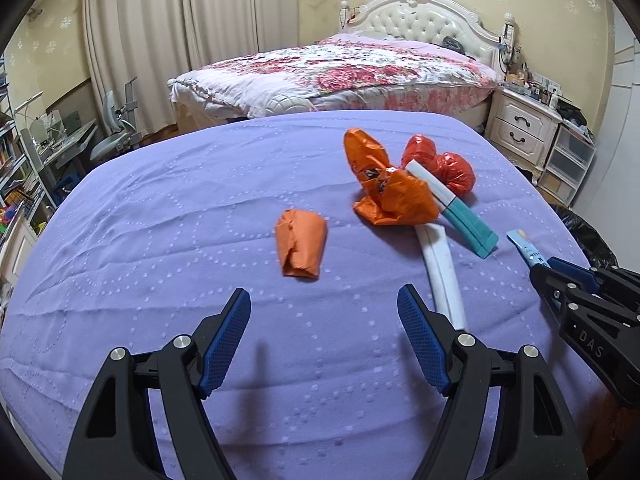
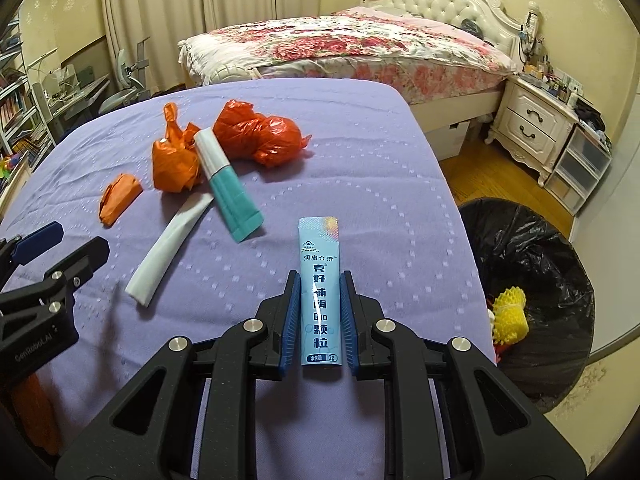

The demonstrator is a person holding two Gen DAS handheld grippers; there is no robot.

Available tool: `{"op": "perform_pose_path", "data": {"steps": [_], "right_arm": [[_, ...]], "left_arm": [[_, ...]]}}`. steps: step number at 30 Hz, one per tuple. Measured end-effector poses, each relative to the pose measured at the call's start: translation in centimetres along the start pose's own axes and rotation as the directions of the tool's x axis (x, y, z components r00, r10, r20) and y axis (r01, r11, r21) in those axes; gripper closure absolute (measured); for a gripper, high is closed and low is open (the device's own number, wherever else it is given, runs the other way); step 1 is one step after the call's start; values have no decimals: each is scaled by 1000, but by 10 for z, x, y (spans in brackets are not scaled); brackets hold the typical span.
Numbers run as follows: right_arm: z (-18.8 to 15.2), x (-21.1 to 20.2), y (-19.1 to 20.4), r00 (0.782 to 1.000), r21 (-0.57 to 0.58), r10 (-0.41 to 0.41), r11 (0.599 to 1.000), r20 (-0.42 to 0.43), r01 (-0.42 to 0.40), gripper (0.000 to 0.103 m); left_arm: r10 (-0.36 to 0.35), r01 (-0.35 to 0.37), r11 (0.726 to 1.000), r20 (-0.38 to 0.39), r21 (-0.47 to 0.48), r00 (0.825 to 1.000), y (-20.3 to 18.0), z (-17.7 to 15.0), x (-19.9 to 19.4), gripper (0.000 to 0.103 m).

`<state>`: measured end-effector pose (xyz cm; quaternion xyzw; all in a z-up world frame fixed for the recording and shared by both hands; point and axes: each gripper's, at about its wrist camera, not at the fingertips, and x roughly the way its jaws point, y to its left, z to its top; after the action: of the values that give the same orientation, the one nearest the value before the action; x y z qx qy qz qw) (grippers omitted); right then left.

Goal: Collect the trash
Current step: 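Grasp the white tube with the left tool while the right tool holds the sachet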

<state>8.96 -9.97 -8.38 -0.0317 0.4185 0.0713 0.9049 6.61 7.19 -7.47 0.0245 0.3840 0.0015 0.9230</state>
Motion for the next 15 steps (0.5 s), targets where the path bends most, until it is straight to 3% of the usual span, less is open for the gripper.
{"op": "perform_pose_path", "data": {"steps": [15], "right_arm": [[9, 8, -12, 999, 35, 47, 998, 2, -47, 83]], "left_arm": [[-35, 36, 997, -23, 65, 999, -41, 19, 21, 29]]}}
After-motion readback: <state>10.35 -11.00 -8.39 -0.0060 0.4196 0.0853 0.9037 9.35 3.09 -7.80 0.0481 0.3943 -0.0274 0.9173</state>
